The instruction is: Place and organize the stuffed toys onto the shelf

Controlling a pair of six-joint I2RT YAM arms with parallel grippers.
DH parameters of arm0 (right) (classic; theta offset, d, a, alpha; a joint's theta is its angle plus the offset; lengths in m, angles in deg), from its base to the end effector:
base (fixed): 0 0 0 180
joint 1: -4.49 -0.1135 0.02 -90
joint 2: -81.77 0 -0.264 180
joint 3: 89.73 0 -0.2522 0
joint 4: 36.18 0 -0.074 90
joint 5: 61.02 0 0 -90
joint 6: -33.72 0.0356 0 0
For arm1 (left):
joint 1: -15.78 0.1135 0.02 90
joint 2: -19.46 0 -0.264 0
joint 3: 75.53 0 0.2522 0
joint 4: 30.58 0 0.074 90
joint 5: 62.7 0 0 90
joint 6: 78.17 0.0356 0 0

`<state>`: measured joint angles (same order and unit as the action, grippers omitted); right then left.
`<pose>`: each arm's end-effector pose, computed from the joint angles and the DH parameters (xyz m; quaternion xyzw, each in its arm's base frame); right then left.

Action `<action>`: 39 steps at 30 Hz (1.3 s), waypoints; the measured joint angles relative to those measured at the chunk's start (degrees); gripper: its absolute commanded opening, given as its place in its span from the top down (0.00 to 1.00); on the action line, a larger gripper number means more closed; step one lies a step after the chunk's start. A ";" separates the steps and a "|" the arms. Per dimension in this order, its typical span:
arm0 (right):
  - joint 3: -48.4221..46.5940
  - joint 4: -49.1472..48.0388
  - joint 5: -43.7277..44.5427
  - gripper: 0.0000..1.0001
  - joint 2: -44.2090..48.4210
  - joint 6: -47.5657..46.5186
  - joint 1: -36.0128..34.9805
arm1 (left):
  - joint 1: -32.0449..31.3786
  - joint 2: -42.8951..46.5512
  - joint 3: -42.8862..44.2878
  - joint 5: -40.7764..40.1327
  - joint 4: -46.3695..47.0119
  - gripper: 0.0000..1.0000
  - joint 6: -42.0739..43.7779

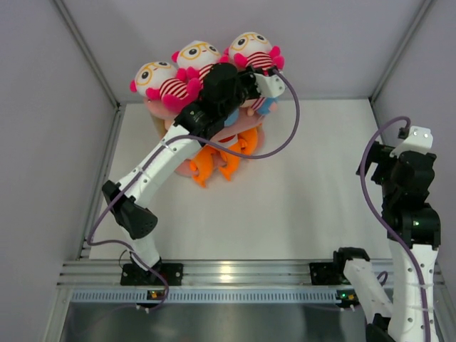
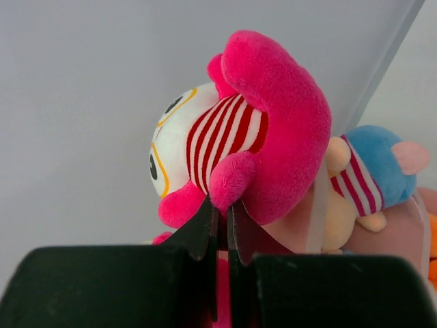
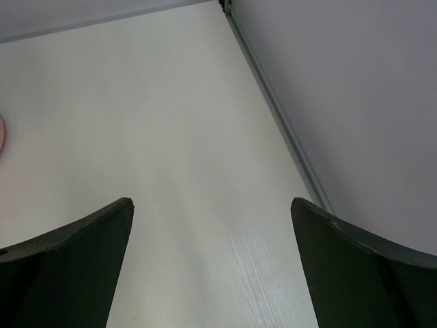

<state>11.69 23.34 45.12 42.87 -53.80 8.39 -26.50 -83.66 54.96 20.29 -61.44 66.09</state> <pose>0.1095 -0.0174 0.4036 0.1256 0.8045 -0.1219 0.5676 0.3085 -0.2746 0.4799 0.5146 0.5151 0.1157 0.6756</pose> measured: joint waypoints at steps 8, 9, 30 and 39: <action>0.70 -0.44 -0.20 0.01 0.90 -0.55 -0.02 | 0.90 1.84 -1.29 -1.70 0.37 1.00 0.90; 0.70 -0.44 -0.26 0.01 0.90 -0.55 -0.02 | 1.07 1.99 -1.92 -1.75 0.37 1.00 0.94; 0.63 -0.26 -3.52 0.01 -0.20 -0.42 -0.04 | 1.33 7.65 -3.67 1.64 -1.62 0.29 -3.91; 5.84 0.35 -9.22 0.01 -1.99 2.25 -0.07 | -3.15 19.87 -8.85 1.42 -13.62 0.23 -15.10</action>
<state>17.52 23.69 35.90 40.88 -51.55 8.32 -29.65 -63.79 46.11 21.71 -75.06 50.99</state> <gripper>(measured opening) 0.993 0.749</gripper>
